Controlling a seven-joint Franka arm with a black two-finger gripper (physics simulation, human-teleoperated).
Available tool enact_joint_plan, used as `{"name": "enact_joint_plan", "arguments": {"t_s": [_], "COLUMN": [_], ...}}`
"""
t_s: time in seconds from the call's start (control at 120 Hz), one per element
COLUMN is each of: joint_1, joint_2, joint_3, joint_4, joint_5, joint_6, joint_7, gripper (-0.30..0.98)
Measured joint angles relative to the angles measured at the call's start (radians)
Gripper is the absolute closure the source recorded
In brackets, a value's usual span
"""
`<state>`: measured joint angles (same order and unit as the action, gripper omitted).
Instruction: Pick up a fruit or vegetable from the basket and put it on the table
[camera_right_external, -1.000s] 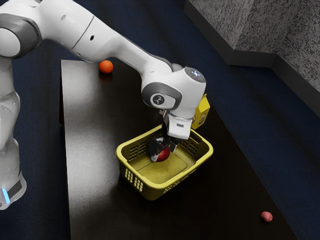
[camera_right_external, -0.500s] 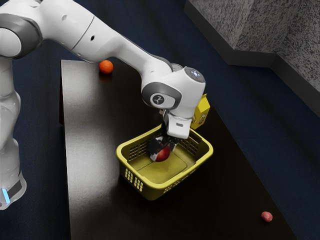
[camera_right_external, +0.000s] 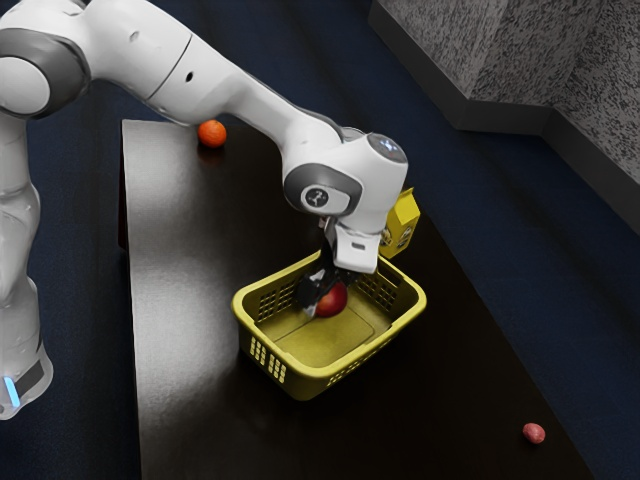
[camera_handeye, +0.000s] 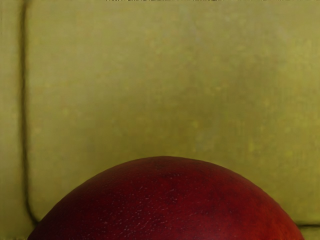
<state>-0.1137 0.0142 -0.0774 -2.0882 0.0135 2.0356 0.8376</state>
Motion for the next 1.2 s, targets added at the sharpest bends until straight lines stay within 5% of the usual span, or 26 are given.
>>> {"name": "enact_joint_plan", "arguments": {"t_s": [0.067,0.258,0.675,0.867,1.2], "joint_1": [0.001,0.033,0.073,0.0,0.054], "joint_2": [-0.001,-0.005,-0.043,-0.16,-0.312], "joint_3": [-0.001,-0.035,-0.108,-0.106,-0.038], "joint_4": [0.0,0.003,0.038,0.046,0.059], "joint_5": [0.002,-0.007,-0.022,-0.037,-0.042], "joint_6": [0.002,0.006,-0.038,-0.115,-0.232], "joint_7": [-0.005,-0.009,-0.01,-0.007,0.011], "gripper": [0.38,0.26,0.27,0.26,0.26]}}
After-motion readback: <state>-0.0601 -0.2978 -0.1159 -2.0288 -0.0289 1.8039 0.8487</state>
